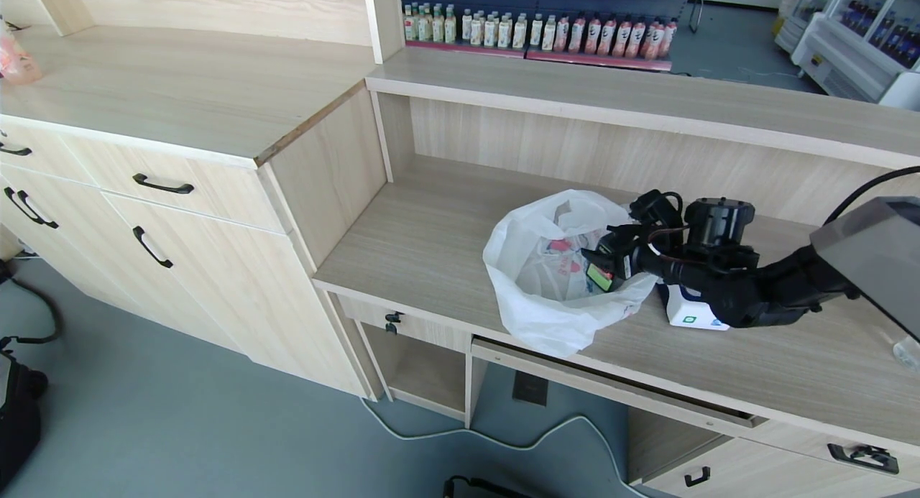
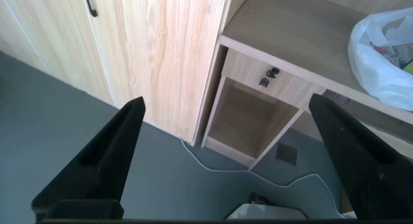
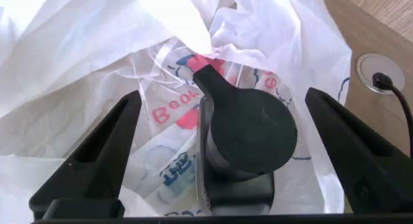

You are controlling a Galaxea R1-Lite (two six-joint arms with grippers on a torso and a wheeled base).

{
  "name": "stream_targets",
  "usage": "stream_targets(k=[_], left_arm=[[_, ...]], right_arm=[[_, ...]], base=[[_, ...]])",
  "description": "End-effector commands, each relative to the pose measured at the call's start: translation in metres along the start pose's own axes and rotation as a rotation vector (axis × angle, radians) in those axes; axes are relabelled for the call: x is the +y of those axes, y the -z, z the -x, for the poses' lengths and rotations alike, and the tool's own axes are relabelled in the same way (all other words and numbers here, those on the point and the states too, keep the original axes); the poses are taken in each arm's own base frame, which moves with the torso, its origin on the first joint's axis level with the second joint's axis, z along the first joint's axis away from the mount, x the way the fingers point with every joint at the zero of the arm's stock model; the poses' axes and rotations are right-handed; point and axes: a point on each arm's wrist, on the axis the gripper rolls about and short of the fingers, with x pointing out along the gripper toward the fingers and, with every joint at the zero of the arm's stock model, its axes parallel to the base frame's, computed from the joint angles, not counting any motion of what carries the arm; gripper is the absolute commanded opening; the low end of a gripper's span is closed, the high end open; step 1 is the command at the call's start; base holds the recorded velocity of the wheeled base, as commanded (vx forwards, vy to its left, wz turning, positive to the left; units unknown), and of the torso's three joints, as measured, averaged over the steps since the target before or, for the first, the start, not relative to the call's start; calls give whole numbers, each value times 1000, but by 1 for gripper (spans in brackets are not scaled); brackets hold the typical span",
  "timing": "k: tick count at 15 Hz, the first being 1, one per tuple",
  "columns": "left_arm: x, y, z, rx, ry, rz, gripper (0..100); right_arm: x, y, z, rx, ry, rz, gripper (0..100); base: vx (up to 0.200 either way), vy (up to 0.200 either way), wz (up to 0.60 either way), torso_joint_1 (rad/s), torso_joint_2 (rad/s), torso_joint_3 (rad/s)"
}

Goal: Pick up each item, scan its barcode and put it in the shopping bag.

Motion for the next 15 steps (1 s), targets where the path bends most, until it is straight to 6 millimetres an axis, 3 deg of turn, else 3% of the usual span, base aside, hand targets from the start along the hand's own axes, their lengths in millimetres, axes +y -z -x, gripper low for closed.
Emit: stream_targets(k=[1,3,4,6,8,11,12,13,14,15], left_arm=[[0,0,0,-1,0,1,100],[0,0,0,-2,1,1,100],[0,0,0,-1,0,1,100],[0,0,0,-1,0,1,100],[0,0,0,-1,0,1,100],[0,0,0,-1,0,1,100],[0,0,0,-1,-1,1,100],[0,0,0,-1,-1,1,100],[0,0,0,-1,0,1,100],[0,0,0,-1,0,1,100]], right_arm=[[-8,-57,47,-84,47,19,100],[-4,-94,117,-101,96,27,100],[-3,-103,157,-95,135,28,100],[-4,-109,238,-31,264,21,100],[-15,-99,289,138,451,14,100],[-33,-71,336,394,820,-86,100],[-38,-63,344,462,930,-106,100],[-38,-63,344,462,930,-106,100],[-59,-40,349,605,1089,-163,100],[-74,-24,351,641,1117,-192,100]], base=[[0,0,0,0,0,0],[0,0,0,0,0,0],[0,0,0,0,0,0],[0,0,-300,4,1,1],[0,0,-600,2,5,2],[0,0,-600,2,1,4],[0,0,-600,-2,2,7],[0,0,-600,2,2,2],[0,0,-600,-2,-2,-2],[0,0,0,0,0,0]])
